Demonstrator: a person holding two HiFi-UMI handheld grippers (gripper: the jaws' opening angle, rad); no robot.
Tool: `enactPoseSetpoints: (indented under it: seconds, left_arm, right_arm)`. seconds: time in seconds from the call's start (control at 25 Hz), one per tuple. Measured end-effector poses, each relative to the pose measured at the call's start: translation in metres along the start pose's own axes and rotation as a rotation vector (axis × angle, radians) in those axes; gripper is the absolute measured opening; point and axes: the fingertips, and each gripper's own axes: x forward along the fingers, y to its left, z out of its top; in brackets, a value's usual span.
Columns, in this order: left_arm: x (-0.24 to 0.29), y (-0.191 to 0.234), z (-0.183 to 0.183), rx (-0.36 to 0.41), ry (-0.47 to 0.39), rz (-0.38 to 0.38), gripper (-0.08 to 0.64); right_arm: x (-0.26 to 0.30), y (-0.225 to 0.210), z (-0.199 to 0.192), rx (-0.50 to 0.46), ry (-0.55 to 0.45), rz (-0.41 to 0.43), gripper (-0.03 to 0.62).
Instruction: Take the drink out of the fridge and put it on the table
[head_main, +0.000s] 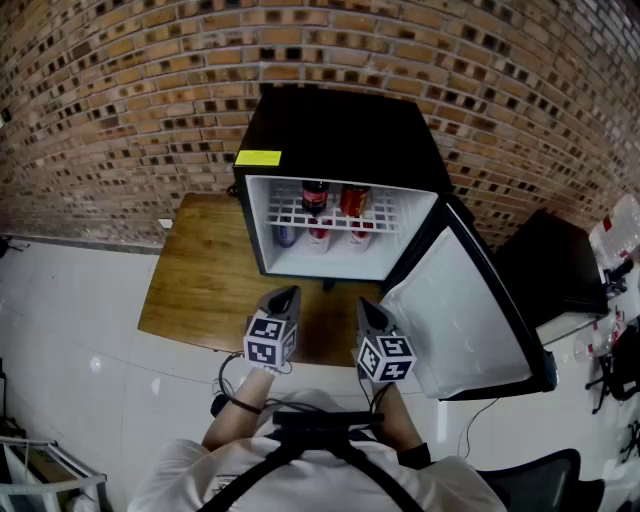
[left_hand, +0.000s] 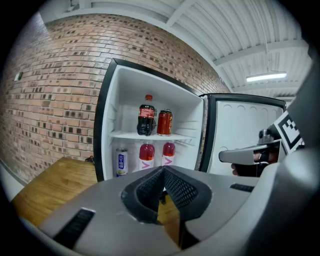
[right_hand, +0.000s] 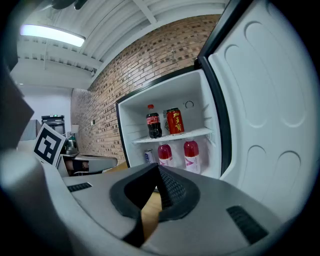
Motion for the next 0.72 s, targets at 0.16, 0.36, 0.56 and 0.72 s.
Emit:
enactPoseSetpoints:
  seconds: [0.16, 0.36, 0.56, 0.72]
  left_arm:
    - [0.004, 0.001, 0.000, -0.001, -0.001, -0.004, 0.000]
    - [0.010, 0.003, 0.003, 0.004, 0.000, -0.013, 0.000]
    - [0.021, 0.005, 0.020, 0.044, -0.015, -0.014, 0.000]
    - [0.033, 0.006, 0.044, 0.085, -0.033, -0.018, 0.000]
  right_arm:
    - [0.003, -0.001, 0.001, -0.003, 0.000, 0.001, 0.008]
    - [0.005, -0.002, 0.002, -0.001, 0.000, 0.001, 0.008]
    - [0.006, -0.003, 0.005, 0.002, -0.005, -0.002, 0.008]
    - [0.005, -0.007, 0.007, 0.004, -0.012, -0.009, 0.008]
